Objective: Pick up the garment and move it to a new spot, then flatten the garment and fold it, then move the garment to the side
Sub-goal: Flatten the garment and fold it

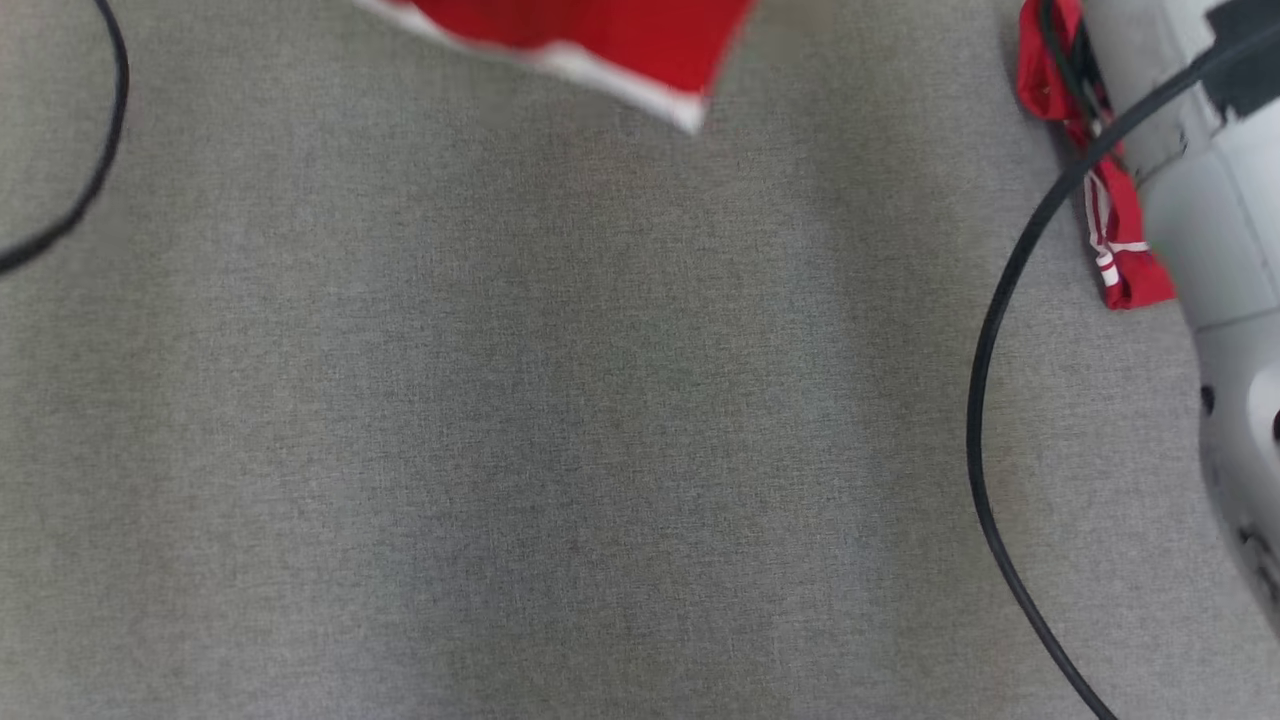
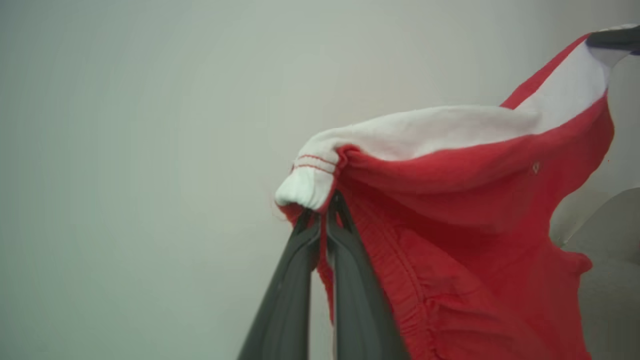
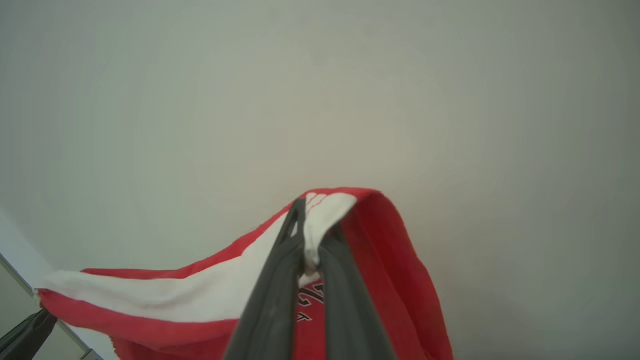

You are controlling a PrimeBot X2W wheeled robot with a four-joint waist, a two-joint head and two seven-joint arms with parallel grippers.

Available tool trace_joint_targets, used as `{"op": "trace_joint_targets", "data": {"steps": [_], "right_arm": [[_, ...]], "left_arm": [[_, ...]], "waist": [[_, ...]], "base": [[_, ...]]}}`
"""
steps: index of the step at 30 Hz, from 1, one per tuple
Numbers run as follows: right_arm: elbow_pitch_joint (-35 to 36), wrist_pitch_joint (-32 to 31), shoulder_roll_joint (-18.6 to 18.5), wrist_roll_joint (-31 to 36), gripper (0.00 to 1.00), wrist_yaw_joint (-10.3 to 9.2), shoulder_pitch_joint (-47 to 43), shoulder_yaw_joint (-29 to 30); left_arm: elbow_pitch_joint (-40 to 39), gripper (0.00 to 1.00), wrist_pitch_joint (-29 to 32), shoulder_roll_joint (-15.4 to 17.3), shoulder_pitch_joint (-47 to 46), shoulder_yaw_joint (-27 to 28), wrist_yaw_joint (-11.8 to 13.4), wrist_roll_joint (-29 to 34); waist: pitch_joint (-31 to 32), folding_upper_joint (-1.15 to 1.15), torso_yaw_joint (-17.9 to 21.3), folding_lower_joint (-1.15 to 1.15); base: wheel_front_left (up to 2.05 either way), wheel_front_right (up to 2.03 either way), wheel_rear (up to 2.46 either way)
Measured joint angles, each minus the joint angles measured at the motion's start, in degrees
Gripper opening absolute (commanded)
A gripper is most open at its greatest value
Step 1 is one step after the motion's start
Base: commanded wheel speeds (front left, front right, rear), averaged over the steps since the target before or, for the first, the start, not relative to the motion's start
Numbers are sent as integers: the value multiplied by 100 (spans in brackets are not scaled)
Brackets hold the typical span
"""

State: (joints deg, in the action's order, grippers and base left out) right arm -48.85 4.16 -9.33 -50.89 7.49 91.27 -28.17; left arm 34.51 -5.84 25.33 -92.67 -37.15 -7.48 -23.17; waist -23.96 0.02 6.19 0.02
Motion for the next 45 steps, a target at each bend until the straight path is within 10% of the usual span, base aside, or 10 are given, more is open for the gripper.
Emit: {"op": "trace_joint_targets", "data": {"steps": [19,34,45], "right_arm": [[-489,505,-276,18,0,0,770,-804],[2075,934,-1282,-893,0,0,-2703,-2089],[3094,993,-1796,-1000,0,0,-5095,-1964]], "left_arm": [[977,0,-838,-444,-726,-256,26,-235],[-2201,0,-910,285,3672,308,1298,-712],[-3828,0,-911,326,6238,166,2078,-746]], "waist": [[-440,-1,-38,-2],[115,-2,60,-4],[796,-2,-13,-4]], "base": [[0,0,0],[0,0,0],[0,0,0]]}}
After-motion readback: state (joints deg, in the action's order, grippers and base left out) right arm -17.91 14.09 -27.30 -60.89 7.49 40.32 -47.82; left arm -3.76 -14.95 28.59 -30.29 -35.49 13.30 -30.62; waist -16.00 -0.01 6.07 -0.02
